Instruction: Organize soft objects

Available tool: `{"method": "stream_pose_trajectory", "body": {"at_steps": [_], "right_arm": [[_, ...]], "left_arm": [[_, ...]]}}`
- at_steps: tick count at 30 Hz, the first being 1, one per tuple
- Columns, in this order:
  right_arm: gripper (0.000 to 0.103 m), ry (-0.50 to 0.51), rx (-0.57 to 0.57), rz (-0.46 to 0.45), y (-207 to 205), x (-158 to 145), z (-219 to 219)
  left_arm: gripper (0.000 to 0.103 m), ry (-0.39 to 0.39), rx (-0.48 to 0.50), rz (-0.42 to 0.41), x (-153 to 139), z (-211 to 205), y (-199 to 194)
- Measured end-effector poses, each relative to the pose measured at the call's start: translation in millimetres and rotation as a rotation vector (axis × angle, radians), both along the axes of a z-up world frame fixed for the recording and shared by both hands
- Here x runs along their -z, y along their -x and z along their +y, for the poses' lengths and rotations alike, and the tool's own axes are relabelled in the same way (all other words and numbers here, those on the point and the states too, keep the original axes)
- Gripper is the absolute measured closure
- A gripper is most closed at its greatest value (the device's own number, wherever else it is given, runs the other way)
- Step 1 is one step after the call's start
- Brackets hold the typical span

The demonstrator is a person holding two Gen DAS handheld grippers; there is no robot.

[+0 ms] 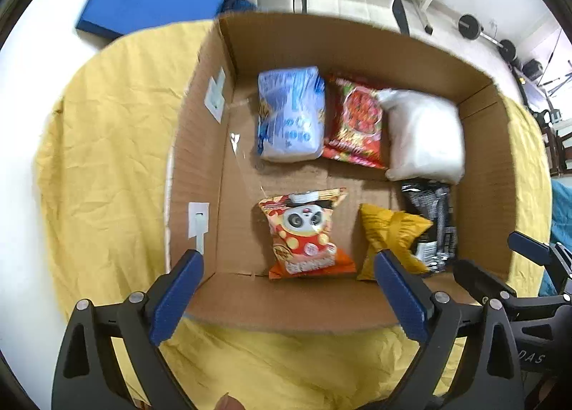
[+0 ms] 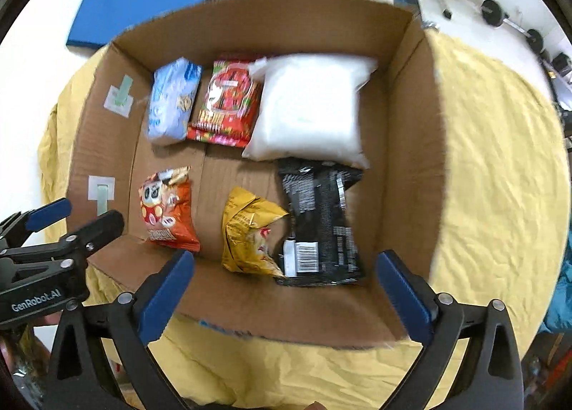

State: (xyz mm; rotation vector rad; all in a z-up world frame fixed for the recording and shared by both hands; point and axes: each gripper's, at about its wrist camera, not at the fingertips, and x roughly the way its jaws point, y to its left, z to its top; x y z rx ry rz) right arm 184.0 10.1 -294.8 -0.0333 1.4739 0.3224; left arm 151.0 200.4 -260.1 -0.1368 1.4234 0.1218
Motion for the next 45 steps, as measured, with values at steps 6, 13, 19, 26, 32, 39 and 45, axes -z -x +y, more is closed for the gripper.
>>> {"method": "stream_pose_trajectory", "body": {"at_steps": [6,13,19,26,32,39,45], "right_arm": [[0.000,-0.014,0.036,-0.074,17,-67,-10],[0.000,-0.048,0.057,-0.182,58,-144,-37],[0.000,-0.061,0.077,-0.283,98,-210,-57],[0.000,-0.071,0.099,-0.337,127,-254,-70],[0.000,-0.049,0.116,-0.402,142,-280,-76],[0.000,-0.051,0.140,-0.419,147,-291,-83],[0.000,-0.049,0.143,-0.423,150,-295,-83]], "left_arm": [[0.005,-0.007,-0.009,-0.113,-59,-8,25],[0.005,-0.019,-0.009,-0.229,-123,-23,59],[0.005,-0.044,0.005,-0.315,-174,-35,90],[0.005,-0.048,0.028,-0.370,-209,-51,120],[0.005,-0.037,0.029,-0.388,-218,-53,130],[0.000,-0.054,0.006,-0.424,-230,-52,139],[0.000,-0.059,0.005,-0.435,-233,-53,141]]}}
